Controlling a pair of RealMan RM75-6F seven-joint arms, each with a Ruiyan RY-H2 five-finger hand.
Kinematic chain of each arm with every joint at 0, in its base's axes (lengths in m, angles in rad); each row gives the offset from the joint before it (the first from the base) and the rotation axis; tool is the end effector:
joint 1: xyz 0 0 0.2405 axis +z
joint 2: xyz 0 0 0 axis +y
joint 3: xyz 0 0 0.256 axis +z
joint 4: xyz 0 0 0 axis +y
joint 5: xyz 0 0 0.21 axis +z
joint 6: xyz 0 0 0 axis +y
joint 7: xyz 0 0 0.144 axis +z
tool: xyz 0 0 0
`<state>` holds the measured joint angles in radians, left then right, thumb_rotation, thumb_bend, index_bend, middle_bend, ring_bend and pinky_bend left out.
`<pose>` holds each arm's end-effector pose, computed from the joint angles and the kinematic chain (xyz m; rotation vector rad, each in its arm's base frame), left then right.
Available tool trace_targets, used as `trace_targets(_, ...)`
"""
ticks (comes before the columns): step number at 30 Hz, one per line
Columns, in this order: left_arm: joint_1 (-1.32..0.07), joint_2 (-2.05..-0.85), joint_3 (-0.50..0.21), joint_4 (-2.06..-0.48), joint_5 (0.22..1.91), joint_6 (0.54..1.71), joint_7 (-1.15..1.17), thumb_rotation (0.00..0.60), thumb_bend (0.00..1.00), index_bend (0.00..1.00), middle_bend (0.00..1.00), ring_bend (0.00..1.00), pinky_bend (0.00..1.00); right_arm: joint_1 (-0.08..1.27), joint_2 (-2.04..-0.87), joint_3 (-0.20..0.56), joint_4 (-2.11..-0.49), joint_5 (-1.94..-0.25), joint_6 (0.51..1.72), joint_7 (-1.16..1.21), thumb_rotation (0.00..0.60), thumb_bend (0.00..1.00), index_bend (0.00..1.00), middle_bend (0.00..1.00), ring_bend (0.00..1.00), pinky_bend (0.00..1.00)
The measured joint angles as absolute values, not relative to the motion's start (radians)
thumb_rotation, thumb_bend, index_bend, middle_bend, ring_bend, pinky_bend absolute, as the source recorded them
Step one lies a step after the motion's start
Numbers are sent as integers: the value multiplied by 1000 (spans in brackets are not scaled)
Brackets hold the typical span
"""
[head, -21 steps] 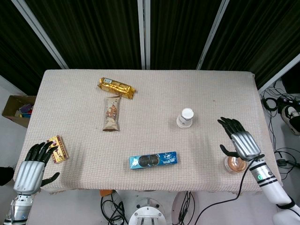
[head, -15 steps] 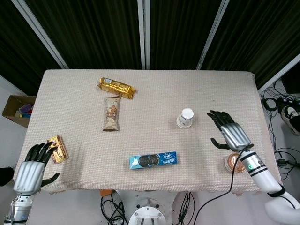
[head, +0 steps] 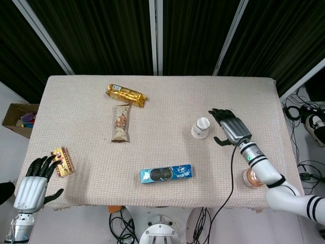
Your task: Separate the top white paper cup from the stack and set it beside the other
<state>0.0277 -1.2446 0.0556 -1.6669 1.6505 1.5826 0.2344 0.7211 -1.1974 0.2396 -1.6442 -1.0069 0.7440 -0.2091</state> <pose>-0.2848 0.1240 0.1099 -1.4630 -0.8729 -0.8703 -0.1759 -0.3620 0.0741 1.8292 -1.1122 0.8150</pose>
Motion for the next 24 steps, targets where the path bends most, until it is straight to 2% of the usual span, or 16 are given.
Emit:
trace_targets(7, 31, -1245, 55, -1662, 1639, 1579, 231, 600, 131, 200, 101, 87, 125, 849, -1255, 222, -1588, -813, 696, -341, 600, 405, 97, 52, 0, 0)
trace_targets(11, 36, -1247, 56, -1657, 1635, 1582, 226, 600, 131, 200, 101, 87, 125, 906, -1282, 196, -1571, -733, 696, -395, 600, 407, 140, 68, 0, 0)
trace_targets(24, 40, -1253, 58, -1644, 1637, 1584, 216, 600, 131, 200, 101, 87, 125, 946, -1278, 157, -1591, -677, 749, -416, 600, 409, 231, 112, 0, 0)
